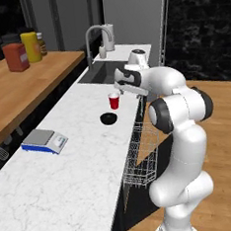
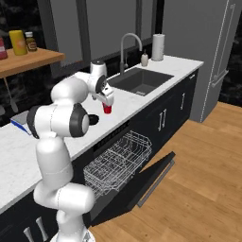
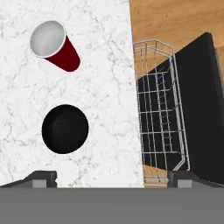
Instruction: Pick up the cup and bowl from the counter, place them in the dishwasher, and close the dishwasher door.
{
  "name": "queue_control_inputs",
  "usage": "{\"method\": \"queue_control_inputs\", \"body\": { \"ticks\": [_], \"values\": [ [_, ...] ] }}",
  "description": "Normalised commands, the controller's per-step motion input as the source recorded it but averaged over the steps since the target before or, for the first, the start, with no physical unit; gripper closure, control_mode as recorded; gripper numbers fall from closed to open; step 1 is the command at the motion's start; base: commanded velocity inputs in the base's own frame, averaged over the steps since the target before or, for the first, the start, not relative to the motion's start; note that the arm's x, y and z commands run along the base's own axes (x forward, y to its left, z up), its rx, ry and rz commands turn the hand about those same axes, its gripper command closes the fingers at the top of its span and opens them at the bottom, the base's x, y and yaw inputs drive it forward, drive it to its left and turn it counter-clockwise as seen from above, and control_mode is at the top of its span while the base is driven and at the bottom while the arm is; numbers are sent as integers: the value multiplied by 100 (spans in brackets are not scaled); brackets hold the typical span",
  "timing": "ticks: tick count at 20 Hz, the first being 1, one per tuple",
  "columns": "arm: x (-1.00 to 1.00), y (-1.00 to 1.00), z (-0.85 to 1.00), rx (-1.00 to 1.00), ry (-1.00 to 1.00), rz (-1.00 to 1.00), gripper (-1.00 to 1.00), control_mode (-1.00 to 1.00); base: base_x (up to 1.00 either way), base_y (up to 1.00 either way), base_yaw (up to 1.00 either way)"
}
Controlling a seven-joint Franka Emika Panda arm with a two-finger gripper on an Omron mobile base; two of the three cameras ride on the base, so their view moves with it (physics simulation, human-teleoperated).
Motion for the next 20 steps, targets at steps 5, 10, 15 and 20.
{"method": "queue_control_inputs", "body": {
  "ticks": [5, 10, 15, 20],
  "values": [
    [42, 2, -24, 0, -10, -11, -100, -100, 0, 0, 0],
    [31, 0, -19, 0, -1, -7, -100, -100, 0, 0, 0],
    [27, 0, -11, 1, 0, -3, -100, -100, 0, 0, 0],
    [34, 0, -14, 2, 0, -1, -100, -100, 0, 0, 0]
  ]
}}
